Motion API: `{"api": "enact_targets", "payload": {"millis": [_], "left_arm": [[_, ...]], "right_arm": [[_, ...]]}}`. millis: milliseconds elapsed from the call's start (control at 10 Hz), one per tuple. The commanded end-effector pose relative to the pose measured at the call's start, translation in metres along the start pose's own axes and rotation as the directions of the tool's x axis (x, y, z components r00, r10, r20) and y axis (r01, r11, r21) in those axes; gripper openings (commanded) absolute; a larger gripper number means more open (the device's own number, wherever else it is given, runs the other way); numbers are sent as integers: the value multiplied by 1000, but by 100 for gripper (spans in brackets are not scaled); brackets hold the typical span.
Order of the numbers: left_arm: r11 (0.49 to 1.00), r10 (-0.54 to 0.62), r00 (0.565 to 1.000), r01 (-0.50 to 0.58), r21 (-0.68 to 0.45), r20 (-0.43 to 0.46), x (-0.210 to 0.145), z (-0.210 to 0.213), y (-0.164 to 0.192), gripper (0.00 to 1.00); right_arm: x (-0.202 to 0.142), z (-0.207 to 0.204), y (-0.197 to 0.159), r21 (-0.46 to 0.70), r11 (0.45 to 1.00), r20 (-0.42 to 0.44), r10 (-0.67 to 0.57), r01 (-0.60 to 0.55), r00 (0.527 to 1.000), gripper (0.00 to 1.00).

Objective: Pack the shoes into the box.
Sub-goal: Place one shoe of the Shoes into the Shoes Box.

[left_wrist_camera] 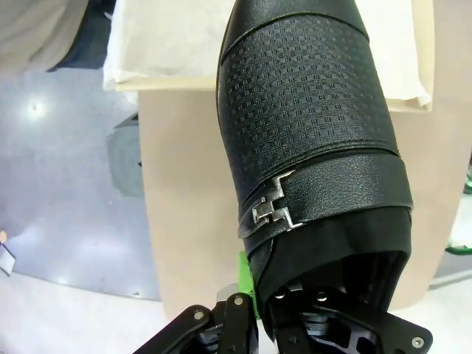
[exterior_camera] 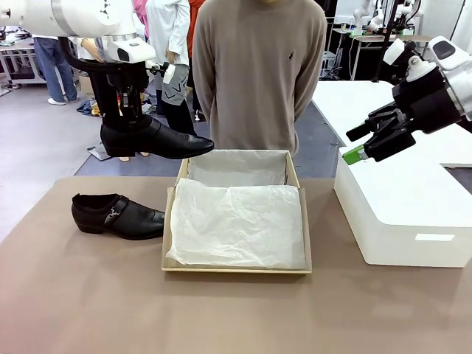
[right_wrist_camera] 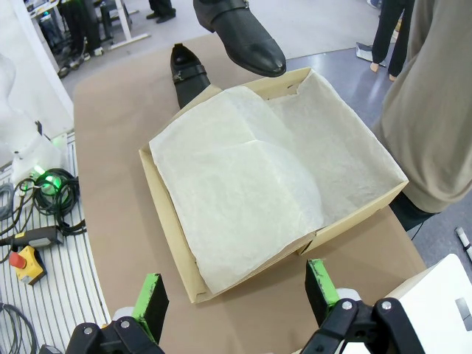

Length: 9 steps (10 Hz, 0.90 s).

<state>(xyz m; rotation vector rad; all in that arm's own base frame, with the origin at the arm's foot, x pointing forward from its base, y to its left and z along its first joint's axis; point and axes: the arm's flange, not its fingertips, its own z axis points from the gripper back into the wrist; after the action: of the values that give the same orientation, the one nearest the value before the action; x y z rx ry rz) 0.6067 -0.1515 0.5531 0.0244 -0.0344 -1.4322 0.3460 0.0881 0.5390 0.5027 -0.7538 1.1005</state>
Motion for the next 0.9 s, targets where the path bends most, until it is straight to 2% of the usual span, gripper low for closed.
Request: {"api": "enact_targets", "payload": {"millis": [0, 400, 600, 800], "left_arm": [[1000, -8, 1000, 8, 13, -2, 16, 11, -1, 0], [998, -38, 999, 38, -45, 6, 81, 14, 3, 0], [996, -84, 996, 85, -18, 2, 114, 6, 9, 0], [997, -73, 997, 73, -14, 19, 142, 0, 13, 0]], "right_arm": [[1, -2, -3, 9, 1000, 31, 28, -28, 999, 100], [1, -2, -3, 9, 1000, 31, 28, -28, 999, 100], [1, -2, -3, 9, 1000, 31, 28, -28, 999, 100], [1, -2, -3, 9, 1000, 31, 28, -28, 999, 100]]}}
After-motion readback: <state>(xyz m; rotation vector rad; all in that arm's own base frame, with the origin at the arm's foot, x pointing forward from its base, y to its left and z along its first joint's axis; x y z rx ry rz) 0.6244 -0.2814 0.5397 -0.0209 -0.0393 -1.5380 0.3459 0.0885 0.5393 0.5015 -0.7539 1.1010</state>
